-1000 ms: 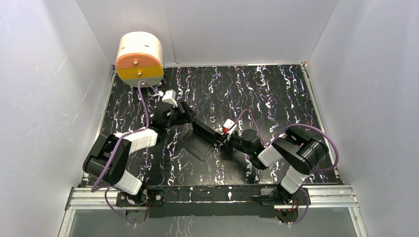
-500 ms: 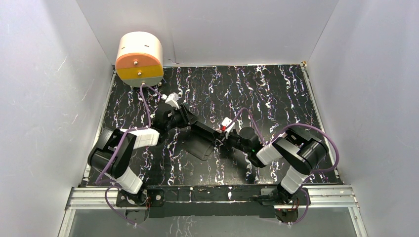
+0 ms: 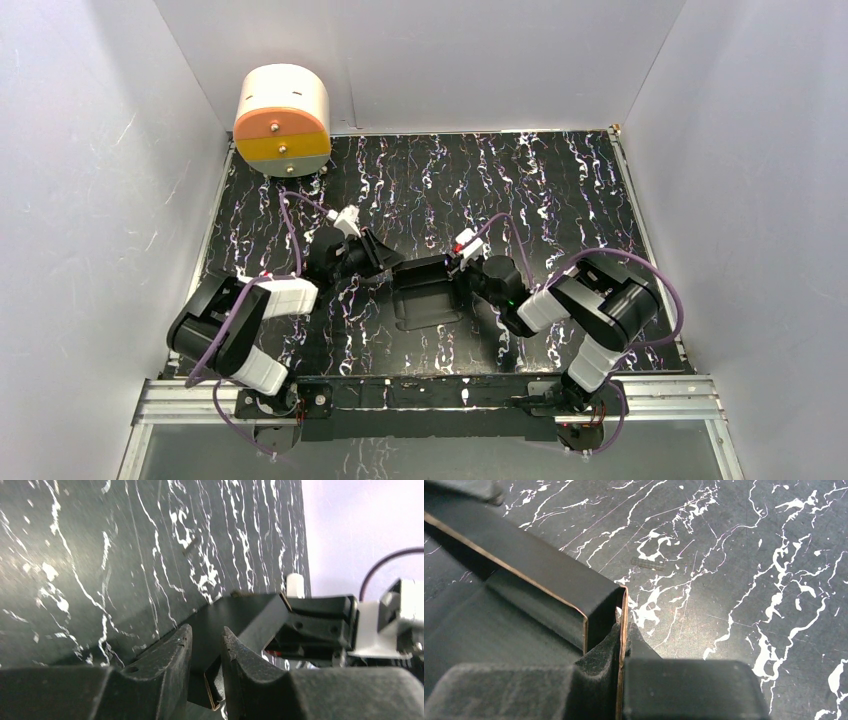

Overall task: Fold the paper box
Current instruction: Fold the paper box at the center of the board.

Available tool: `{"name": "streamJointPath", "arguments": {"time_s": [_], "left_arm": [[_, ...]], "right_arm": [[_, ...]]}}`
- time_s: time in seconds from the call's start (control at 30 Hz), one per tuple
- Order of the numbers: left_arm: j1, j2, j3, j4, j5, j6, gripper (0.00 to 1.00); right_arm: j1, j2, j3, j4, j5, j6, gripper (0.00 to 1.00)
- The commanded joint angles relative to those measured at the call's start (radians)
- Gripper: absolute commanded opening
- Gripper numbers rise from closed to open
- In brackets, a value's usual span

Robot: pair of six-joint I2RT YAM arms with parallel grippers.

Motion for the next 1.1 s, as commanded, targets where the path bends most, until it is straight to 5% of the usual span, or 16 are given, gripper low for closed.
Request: {"name": "streamJointPath", "arguments": {"time_s": [0.0,0.2,0.57,1.07], "left_arm": [[-0.045,-0.065,-0.067,-0.026,0.091,-0.035,0.24],[-0.067,-0.126,-0.117,-0.046,0.09,0.0,0.27],[-0.069,-0.134,-0.008,-0.148,0.061,0.105,0.56],[-0.145,0.046,0.134,-0.145,0.095,0.133,0.59]], "right_arm": [[0.0,0.038,0.042,0.057,0.028,0.022,0.02],[0.003,0.093,0.025,0.13,-0.027,0.009,0.04],[0.003,0.176,-0.026,0.27,-0.12,-0.042,0.05],[0.003,0.2,-0.009,0.258,-0.137,-0.04,0.05]]}}
